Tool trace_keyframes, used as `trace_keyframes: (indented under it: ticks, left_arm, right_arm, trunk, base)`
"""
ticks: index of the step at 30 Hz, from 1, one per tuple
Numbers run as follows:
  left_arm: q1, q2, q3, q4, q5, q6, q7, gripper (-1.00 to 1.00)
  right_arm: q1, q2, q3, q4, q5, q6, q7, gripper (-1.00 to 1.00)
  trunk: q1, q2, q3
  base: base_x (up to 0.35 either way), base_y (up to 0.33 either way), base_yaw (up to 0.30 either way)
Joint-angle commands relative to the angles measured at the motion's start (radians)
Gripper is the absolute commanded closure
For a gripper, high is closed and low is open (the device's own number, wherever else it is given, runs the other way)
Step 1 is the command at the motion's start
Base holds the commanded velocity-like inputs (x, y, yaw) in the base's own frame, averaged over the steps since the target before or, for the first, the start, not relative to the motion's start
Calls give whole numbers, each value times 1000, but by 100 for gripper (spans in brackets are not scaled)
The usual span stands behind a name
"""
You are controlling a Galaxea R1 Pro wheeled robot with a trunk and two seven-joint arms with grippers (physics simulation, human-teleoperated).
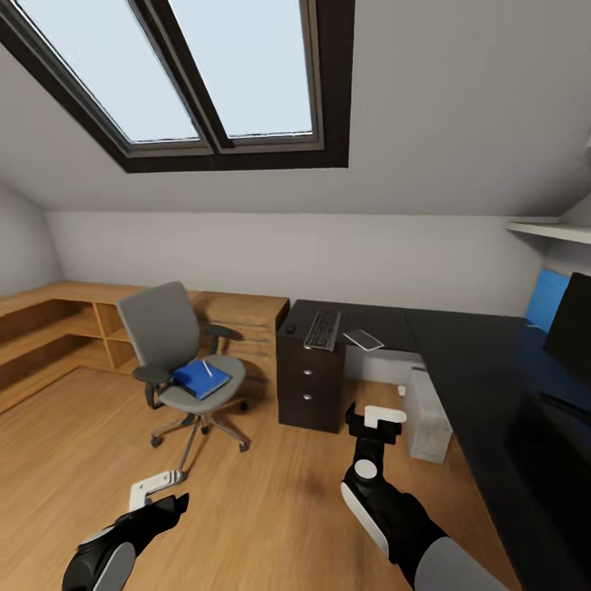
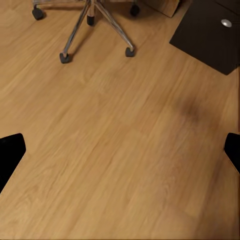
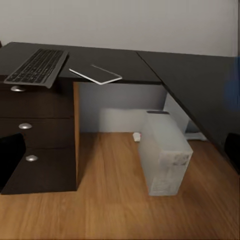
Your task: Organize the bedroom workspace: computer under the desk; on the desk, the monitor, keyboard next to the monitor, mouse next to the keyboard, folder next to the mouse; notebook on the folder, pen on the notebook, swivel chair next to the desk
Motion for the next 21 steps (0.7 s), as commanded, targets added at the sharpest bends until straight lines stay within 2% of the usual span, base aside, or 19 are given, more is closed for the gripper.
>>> trace_keyframes:
  ticks: [1,15,21]
  left_arm:
    - [-1,1,-2,-1,11,1,10,-100]
    - [-1,1,-2,-1,10,1,10,-100]
    - [-1,1,-2,-1,10,1,10,-100]
  right_arm:
    - [-2,-1,5,1,-10,-10,-4,-100]
    - [-2,-1,5,1,-10,-10,-4,-100]
    - [-2,-1,5,2,-10,-10,-4,-100]
  trunk:
    - [1,-1,0]
    - [1,-1,14]
    - [1,-1,20]
  base:
    - [325,14,-208]
    - [326,3,-232]
    - [328,100,-236]
